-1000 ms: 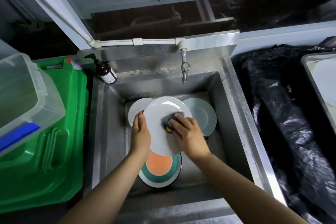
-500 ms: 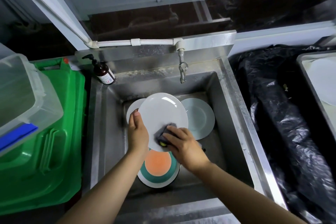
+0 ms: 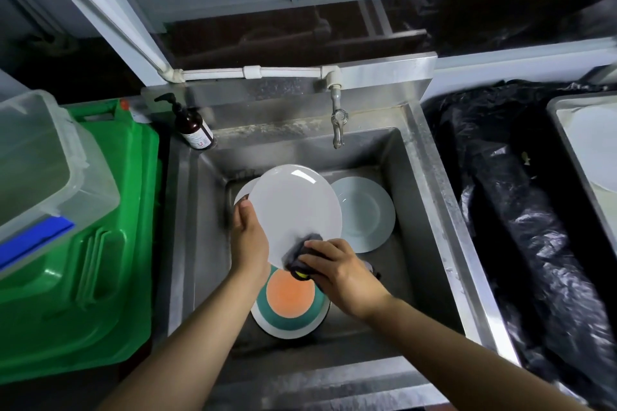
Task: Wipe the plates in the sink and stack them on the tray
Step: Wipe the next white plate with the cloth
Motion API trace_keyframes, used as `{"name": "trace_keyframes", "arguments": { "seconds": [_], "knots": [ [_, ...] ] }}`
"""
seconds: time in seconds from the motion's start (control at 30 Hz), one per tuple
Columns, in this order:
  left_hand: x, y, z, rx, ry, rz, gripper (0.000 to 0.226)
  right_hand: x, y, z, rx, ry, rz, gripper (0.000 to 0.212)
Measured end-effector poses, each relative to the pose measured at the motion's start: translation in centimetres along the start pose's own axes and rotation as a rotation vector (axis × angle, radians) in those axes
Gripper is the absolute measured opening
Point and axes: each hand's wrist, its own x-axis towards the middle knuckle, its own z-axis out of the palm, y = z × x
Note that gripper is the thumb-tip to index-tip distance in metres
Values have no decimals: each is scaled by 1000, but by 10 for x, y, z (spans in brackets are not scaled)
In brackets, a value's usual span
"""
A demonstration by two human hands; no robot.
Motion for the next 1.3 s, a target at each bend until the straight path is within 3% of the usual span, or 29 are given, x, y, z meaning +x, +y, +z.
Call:
{"name": "trace_keyframes", "arguments": {
  "seconds": [0.17, 0.33, 0.43, 0.5, 0.63, 0.7, 0.8, 1.13, 1.3],
  "knots": [
    [-19, 3, 8, -47, -77, -11, 22, 23, -23, 8, 14, -5, -78, 27],
    [-33, -9, 9, -94, -96, -82, 30, 72, -19, 0, -39, 138, 48, 30],
    [-27, -4, 5, -69, -66, -81, 28, 58, -26, 4, -68, 197, -74, 24],
    [-19, 1, 1, -58, -51, -68, 25, 31, -28, 14, -68, 137, -165, 19],
    [-19, 0, -2, 58, -59, -30, 23, 6, -16, 26, -39, 49, -170, 34],
    [-26, -11, -3, 76, -53, -49, 21, 26, -12, 23, -12, 80, -56, 28],
    [-40, -25, -1, 138, -59, -80, 36, 66, -4, 10, 18, 228, 120, 22],
    [4, -16, -7, 204, 53, 51, 42, 6, -11, 35, 2, 70, 34, 31],
    [-18, -30, -5, 212, 6, 36, 38, 66, 26, 23, 6, 194, 276, 23]
  ]
}}
